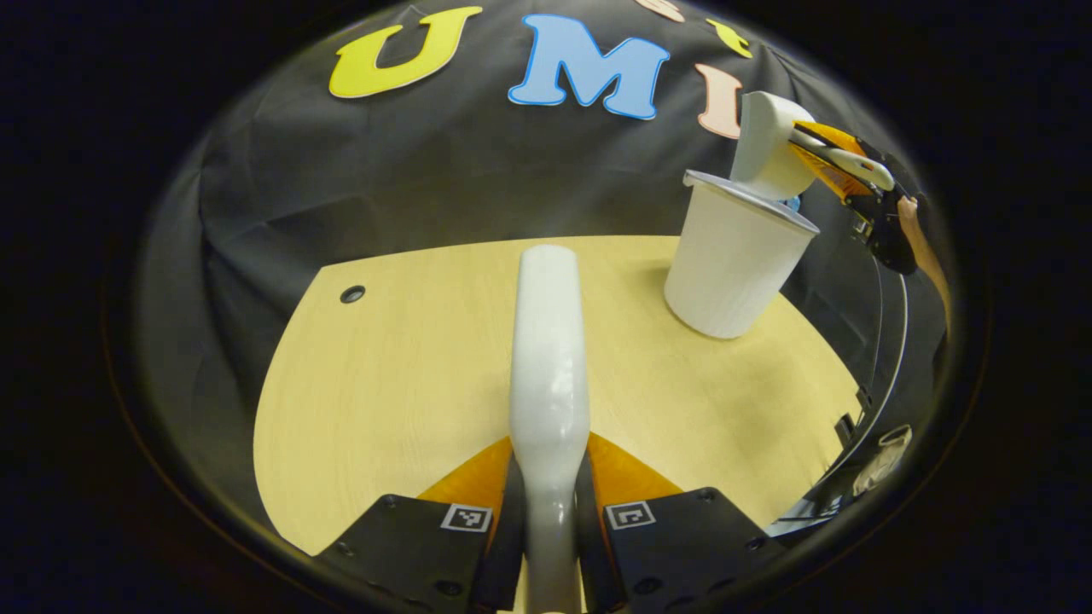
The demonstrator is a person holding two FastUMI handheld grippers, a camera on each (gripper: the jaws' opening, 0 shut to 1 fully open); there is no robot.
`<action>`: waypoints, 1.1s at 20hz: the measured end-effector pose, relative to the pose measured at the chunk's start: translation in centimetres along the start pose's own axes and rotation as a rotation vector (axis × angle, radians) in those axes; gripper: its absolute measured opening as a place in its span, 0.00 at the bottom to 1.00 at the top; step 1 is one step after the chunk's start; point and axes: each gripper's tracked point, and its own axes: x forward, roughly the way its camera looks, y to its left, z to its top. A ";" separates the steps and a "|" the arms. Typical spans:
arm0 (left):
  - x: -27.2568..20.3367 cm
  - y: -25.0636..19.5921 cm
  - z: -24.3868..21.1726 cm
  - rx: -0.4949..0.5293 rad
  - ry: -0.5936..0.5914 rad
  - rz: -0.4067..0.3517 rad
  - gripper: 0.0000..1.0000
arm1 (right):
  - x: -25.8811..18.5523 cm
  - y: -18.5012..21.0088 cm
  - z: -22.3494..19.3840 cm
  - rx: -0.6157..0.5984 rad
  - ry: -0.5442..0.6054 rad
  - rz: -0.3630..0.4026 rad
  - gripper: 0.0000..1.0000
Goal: Pick up the small broom and dustpan from the desktop, sweep the trash into the dustpan with the broom, and then empty the trash into the garbage bin.
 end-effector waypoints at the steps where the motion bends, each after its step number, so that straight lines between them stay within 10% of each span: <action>1: -0.1 0.0 0.0 -0.003 -0.002 0.004 0.34 | -0.4 0.4 0.2 -0.002 0.006 0.001 0.31; 7: -0.8 -0.4 -0.1 -0.059 -0.032 0.032 0.34 | -0.3 -0.1 -1.2 -0.148 0.078 -0.067 0.31; 22: 0.4 2.5 -5.4 -0.161 0.039 0.072 0.34 | -8.9 -10.2 -11.7 -1.095 0.239 -0.526 0.31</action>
